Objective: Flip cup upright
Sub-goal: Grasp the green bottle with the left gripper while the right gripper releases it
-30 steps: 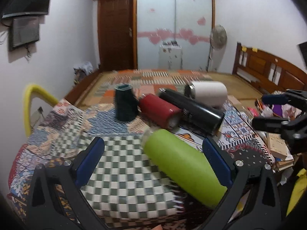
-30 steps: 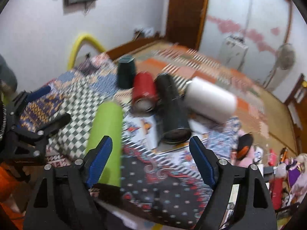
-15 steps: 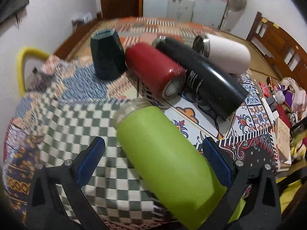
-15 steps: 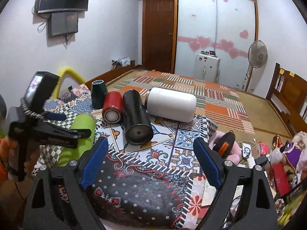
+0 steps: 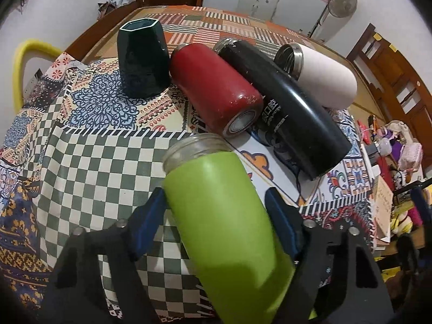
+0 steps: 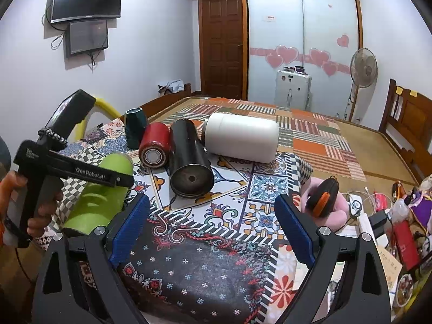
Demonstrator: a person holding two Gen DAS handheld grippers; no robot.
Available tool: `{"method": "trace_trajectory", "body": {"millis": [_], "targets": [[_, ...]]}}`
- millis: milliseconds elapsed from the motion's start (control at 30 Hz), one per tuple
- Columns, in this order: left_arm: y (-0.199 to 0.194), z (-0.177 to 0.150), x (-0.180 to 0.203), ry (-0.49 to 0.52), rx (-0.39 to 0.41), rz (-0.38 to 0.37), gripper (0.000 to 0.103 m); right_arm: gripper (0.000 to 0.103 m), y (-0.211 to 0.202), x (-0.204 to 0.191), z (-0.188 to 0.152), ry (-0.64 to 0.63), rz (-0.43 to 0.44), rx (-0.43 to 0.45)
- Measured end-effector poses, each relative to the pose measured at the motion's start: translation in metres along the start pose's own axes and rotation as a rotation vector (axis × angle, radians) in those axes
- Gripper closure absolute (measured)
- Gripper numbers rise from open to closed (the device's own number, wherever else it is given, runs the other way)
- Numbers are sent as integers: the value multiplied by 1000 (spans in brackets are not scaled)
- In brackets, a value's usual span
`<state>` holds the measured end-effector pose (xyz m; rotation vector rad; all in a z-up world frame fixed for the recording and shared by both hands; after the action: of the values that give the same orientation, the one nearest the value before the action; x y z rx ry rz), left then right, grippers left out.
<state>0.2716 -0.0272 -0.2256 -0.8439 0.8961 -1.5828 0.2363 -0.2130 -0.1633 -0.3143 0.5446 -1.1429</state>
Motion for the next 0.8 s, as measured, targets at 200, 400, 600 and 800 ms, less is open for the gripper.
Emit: {"method": "trace_trajectory", "body": {"millis": [200,400,600,800], "targets": [[-11,2,7,56,33,-8,34,10,-1,2,1,0,-5,-1],[-49,3,22,126,143,-33,39,10,-4,-1,6,-6,-11,11],[-83,7,29,172,244,-24,41,10,-7,-7,13,6,2,32],[-106,15,19,155,317,-15,41,10,-11,-15,17,3,12,43]]}}
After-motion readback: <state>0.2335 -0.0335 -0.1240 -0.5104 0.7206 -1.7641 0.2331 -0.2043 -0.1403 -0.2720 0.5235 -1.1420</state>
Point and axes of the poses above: each gripper's, at about its wrist camera, not at the fingertips, and y roughly the way its jaws point, x to its right, z to its top, the point moved 9 cm from there along y, roughly the way its jaws point, and after that the axes turned 15 degrees about y, right-handed, at the moved point
